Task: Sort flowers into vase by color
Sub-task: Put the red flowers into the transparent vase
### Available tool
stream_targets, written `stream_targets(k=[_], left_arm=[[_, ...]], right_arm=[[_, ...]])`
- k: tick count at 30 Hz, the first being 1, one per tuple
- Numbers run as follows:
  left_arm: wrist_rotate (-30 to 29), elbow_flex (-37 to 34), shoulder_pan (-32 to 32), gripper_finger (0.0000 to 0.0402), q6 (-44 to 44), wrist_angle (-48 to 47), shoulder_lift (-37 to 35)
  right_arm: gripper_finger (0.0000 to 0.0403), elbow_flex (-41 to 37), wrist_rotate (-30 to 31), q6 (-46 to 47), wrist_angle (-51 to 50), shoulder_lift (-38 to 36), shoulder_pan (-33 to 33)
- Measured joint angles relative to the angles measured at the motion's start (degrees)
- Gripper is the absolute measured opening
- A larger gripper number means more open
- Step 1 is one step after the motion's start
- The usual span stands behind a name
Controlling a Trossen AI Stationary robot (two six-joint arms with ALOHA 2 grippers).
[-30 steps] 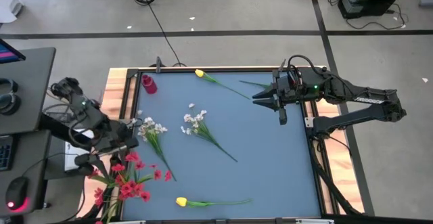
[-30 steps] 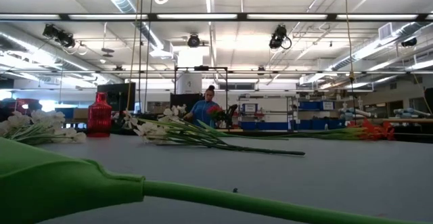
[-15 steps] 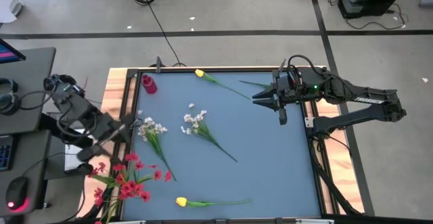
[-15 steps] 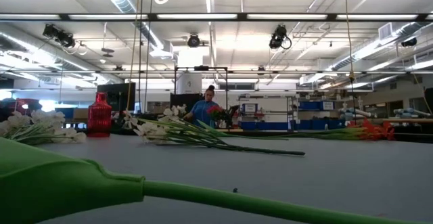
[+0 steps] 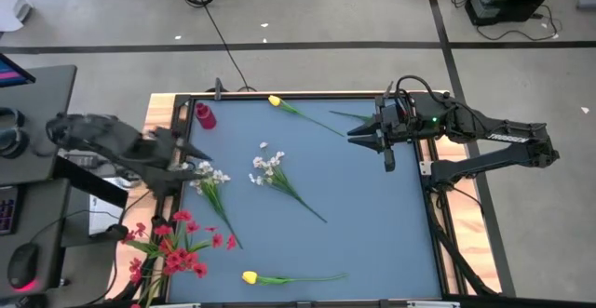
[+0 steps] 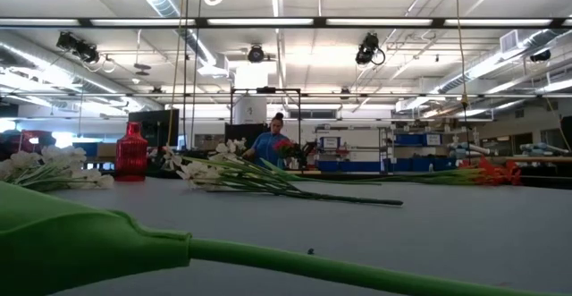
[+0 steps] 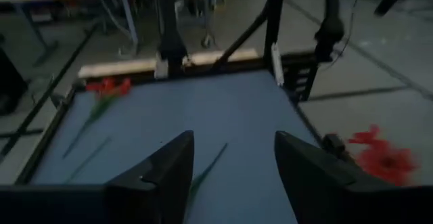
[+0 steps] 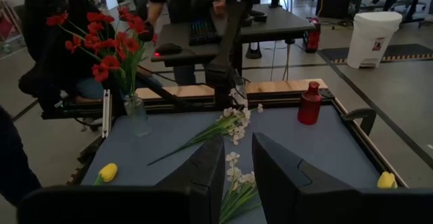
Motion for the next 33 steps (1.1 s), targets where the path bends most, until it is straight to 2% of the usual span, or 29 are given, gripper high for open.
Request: stream_targets(k=[4,9,12,15,18,21,24,29,31,33], left_arm=[[4.6,-4.2,7.3,0.0206,-1.0,7.6,4.3],[11.6,-4.7,19.2,0.0206,-4.1,14.3,9.3],[15.3,-4.6,25.7,0.0206,-7.1,16.0,11.2],[15.7,-4.6,30.3,0.0206,-9.9,15.1,12.5],[15.7,-4.6,32.4,0.0206,-12.5,13.4,13.8],[15.5,-4.6,32.6,0.0206,-13.1,11.9,15.1],[15.6,-4.6,32.4,0.0206,-14.5,11.7,16.2],[14.1,-4.6,32.8,0.0206,-25.8,11.0,17.1],[12.1,-4.6,32.9,0.0206,-27.9,10.3,17.1],[10.1,-4.6,32.9,0.0205,-28.5,8.8,17.1]], right_arm=[[0.0086,0.0,0.0,0.0,0.0,0.0,0.0],[0.0086,0.0,0.0,0.0,0.0,0.0,0.0],[0.0086,0.0,0.0,-0.1,0.0,0.0,0.0],[0.0086,0.0,0.8,-5.3,1.0,0.0,0.0],[0.0086,0.0,1.8,-5.9,5.1,0.4,0.0],[0.0086,0.0,1.8,5.0,11.0,0.9,0.4],[0.0086,0.1,4.3,12.7,19.2,1.6,0.3],[0.0086,0.1,8.3,13.4,30.5,3.1,0.3],[0.0086,0.1,14.2,13.8,31.6,3.8,0.1],[0.0086,0.1,21.0,19.6,27.1,4.6,-0.5]])
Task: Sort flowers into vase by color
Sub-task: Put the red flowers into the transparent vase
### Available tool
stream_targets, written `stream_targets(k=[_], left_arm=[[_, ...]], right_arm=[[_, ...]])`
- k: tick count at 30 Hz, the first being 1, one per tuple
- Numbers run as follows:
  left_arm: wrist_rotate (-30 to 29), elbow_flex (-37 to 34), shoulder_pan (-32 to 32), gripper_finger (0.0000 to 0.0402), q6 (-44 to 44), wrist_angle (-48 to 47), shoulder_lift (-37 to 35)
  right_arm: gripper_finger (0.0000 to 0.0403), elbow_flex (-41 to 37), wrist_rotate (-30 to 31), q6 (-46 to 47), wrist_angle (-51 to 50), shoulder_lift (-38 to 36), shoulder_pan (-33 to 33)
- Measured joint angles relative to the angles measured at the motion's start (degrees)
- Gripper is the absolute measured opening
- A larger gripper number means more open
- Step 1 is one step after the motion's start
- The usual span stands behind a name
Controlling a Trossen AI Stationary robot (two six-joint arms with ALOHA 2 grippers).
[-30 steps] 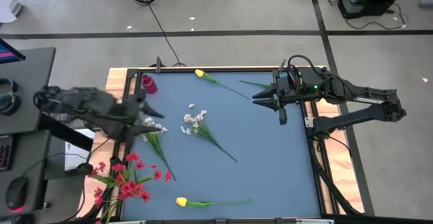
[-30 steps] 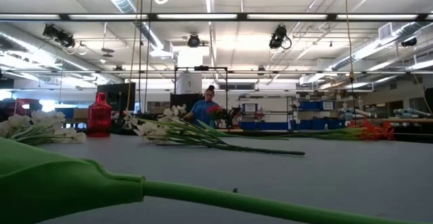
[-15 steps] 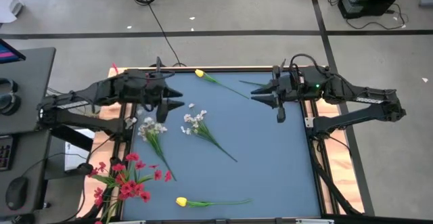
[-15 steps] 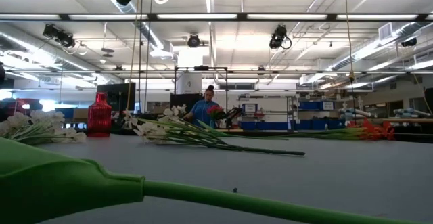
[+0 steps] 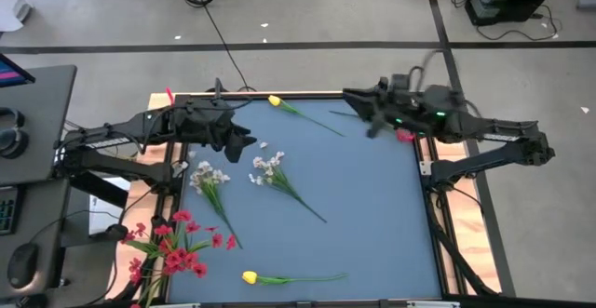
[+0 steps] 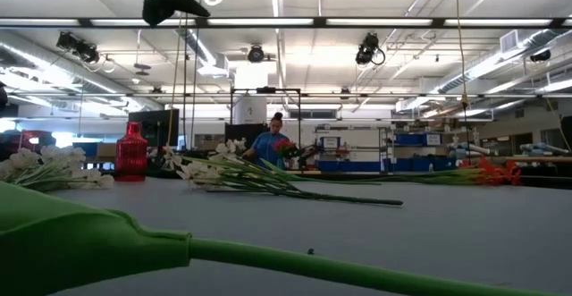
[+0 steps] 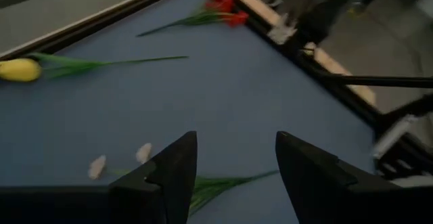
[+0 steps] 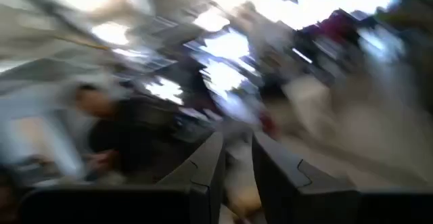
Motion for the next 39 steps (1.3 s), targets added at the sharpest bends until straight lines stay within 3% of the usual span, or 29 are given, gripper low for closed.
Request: stream_targets(k=[3,8,14,22,27,30,34,39], left_arm=[[-2.4,0.0,0.0,0.0205,-1.1,-1.8,0.0],[-4.0,0.0,0.0,0.0205,-3.1,-3.8,0.0],[-5.7,0.0,0.0,0.0205,-8.6,-13.7,0.0],[-6.1,0.0,0.0,0.0205,-9.8,-15.0,0.0],[-6.4,0.0,0.0,0.0205,-5.7,-13.9,0.9],[-6.4,0.0,0.0,0.0205,-5.3,-13.9,1.9],[-6.4,0.0,0.0,0.0205,-5.6,-13.3,3.0],[-6.3,0.0,-0.1,0.0205,-6.6,-12.8,4.1]], right_arm=[[0.0086,-0.1,3.5,7.7,-11.8,2.5,-1.2],[0.0086,-0.1,2.5,19.4,-26.6,9.1,-1.1],[0.0095,-0.1,-2.2,17.3,-30.3,19.1,3.6],[0.0188,-0.1,-3.2,23.4,-37.7,26.6,7.5],[0.0243,-0.1,-9.3,24.6,-40.1,30.8,11.0],[0.025,-0.1,-5.4,22.8,-43.7,32.9,12.5],[0.0242,-0.1,0.7,23.9,-51.6,33.6,7.2],[0.0236,-0.1,0.3,29.2,-59.7,31.7,-5.9]])
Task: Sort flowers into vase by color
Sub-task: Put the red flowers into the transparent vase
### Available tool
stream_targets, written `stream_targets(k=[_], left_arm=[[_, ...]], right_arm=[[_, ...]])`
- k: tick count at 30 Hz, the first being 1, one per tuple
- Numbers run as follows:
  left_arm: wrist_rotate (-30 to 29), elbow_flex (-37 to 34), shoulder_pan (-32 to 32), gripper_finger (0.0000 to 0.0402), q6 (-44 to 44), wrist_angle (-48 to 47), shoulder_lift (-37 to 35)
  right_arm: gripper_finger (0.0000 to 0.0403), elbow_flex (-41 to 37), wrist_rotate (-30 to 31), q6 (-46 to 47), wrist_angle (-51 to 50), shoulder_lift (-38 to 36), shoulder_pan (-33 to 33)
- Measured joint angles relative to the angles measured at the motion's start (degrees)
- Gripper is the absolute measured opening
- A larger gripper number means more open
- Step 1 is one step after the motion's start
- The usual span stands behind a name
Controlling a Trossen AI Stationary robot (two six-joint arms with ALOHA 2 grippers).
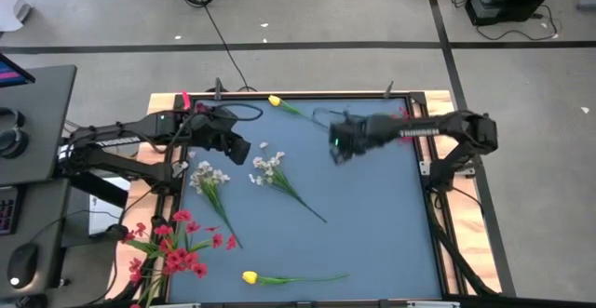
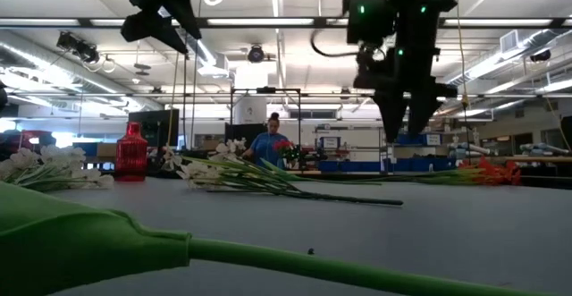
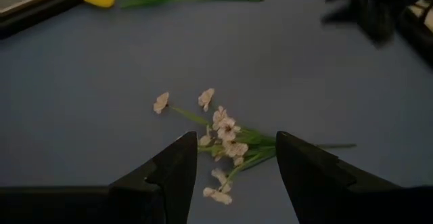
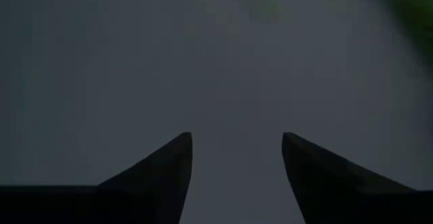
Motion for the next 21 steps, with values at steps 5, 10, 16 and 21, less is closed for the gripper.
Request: stream_targets(k=[5,10,16,21], left_arm=[[0.3,0.0,0.0,0.0205,-0.6,1.2,1.0],[0.3,0.0,0.0,0.0205,-1.1,2.1,2.0],[0.3,-0.1,-0.1,0.0205,-1.6,2.5,3.0],[0.3,-0.1,-0.1,0.0205,-0.1,2.4,3.5]], right_arm=[[0.0236,-0.4,-1.3,17.9,-0.7,-0.2,-12.5],[0.0231,-1.8,-4.3,36.2,4.5,-0.1,-21.5],[0.0218,-5.9,-11.9,48.1,15.0,-0.1,-30.4],[0.0209,-9.6,-14.7,56.2,22.3,-0.1,-34.4]])
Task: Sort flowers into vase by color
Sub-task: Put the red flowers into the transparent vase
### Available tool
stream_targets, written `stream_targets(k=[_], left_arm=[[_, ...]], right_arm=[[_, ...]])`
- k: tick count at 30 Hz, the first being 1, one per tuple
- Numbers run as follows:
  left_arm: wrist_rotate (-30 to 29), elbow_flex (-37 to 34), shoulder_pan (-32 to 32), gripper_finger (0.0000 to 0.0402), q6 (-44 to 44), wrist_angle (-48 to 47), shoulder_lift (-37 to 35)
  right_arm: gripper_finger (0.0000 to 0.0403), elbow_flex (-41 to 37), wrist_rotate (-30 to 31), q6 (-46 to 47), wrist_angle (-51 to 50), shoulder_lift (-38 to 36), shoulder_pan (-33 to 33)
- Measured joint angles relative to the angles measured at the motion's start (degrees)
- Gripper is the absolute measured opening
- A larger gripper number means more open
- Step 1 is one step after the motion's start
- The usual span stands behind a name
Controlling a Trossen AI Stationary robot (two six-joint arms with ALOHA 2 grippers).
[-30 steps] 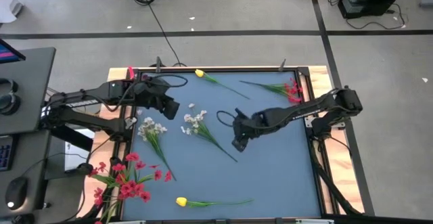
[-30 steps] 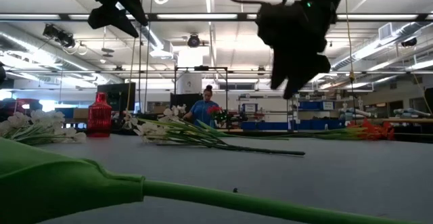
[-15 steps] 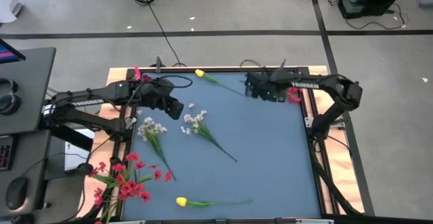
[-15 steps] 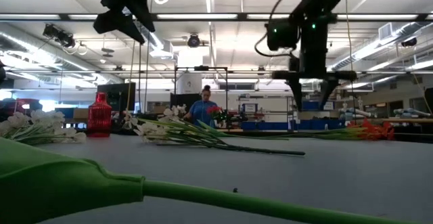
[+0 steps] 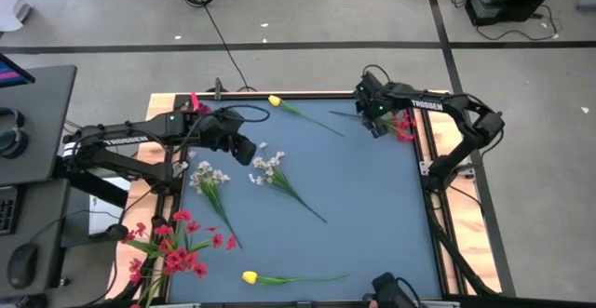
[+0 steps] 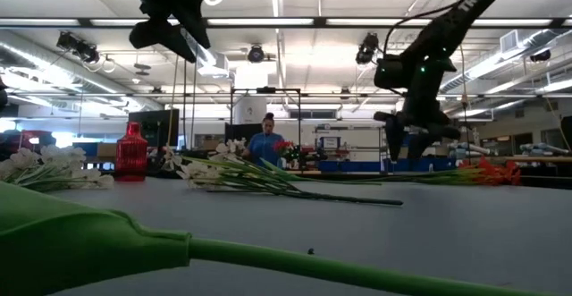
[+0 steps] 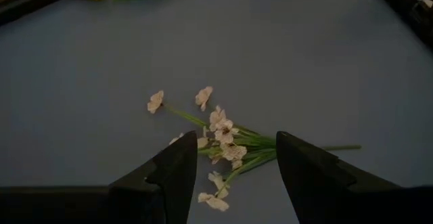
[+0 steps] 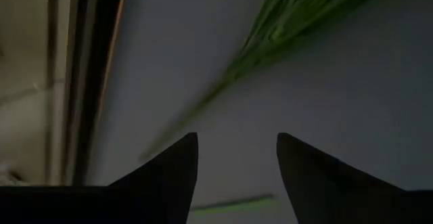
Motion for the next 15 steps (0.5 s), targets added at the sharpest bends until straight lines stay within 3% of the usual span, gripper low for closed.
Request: stream_targets(k=[15], left_arm=[[1.0,0.0,4.0,0.0205,6.3,0.1,0.2]], right_arm=[[0.0205,-7.3,2.8,12.6,2.7,0.0,-3.3]])
